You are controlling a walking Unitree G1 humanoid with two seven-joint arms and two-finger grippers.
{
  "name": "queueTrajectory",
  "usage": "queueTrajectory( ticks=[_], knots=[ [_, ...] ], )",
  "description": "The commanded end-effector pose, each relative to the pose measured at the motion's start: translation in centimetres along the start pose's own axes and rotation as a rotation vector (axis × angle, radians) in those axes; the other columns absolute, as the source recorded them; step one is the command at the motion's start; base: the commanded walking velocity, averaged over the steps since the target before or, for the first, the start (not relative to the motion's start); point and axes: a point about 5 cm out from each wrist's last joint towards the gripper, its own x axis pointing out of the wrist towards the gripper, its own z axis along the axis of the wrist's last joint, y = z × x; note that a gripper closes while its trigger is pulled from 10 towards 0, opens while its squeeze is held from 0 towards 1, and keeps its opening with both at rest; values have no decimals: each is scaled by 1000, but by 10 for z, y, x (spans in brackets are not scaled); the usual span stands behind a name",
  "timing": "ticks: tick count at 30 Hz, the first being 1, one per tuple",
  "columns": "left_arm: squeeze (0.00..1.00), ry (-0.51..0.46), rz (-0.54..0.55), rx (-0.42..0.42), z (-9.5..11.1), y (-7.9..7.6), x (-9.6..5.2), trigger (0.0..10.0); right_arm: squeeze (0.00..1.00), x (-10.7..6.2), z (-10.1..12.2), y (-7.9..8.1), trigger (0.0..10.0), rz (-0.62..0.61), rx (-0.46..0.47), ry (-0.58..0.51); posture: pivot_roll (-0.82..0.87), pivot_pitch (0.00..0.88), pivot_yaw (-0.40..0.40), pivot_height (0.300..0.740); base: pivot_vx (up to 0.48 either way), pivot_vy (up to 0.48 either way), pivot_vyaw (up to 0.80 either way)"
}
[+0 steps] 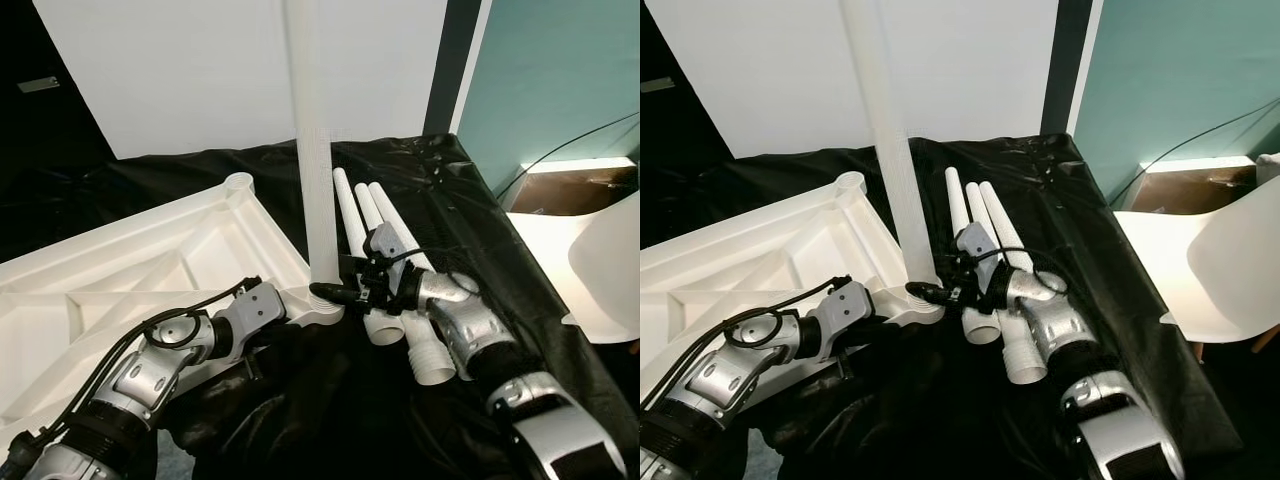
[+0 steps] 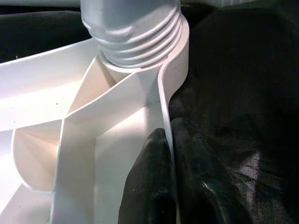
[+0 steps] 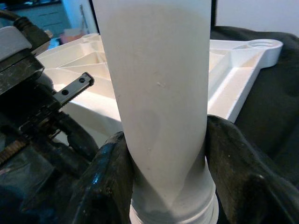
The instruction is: Building children table
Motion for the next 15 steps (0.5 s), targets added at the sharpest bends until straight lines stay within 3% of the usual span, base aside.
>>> queueTrajectory(
  ticks=[1,2,3,6,13,14,15],
  knots=[
    [0,87,-195,-43,-22,-27,8,10000,0,-8,-8,-6,0,-246,8,-14,76,0,19,740,0,0,0],
    [0,87,-195,-43,-22,-27,8,10000,0,-8,-8,-6,0,-246,8,-14,76,0,19,740,0,0,0],
    [0,87,-196,-42,-22,-27,8,10000,0,-14,-9,0,0,-477,12,-94,76,0,24,740,0,0,0],
    [0,88,-196,-40,-21,-26,7,10000,0,-20,-9,-5,0,-584,-1,-105,75,0,26,740,0,0,0],
    [0,90,-197,-38,-21,-25,7,10000,0,-23,-8,-17,0,-662,-28,-81,71,0,30,740,0,0,0],
    [0,91,-198,-37,-21,-26,7,10000,0,-20,-8,-15,9922,-624,-32,-71,72,0,28,740,0,0,0],
    [0,90,-200,-37,-21,-26,8,10000,0,-17,-8,-12,10000,-587,-30,-71,73,0,27,740,0,0,0]
  ],
)
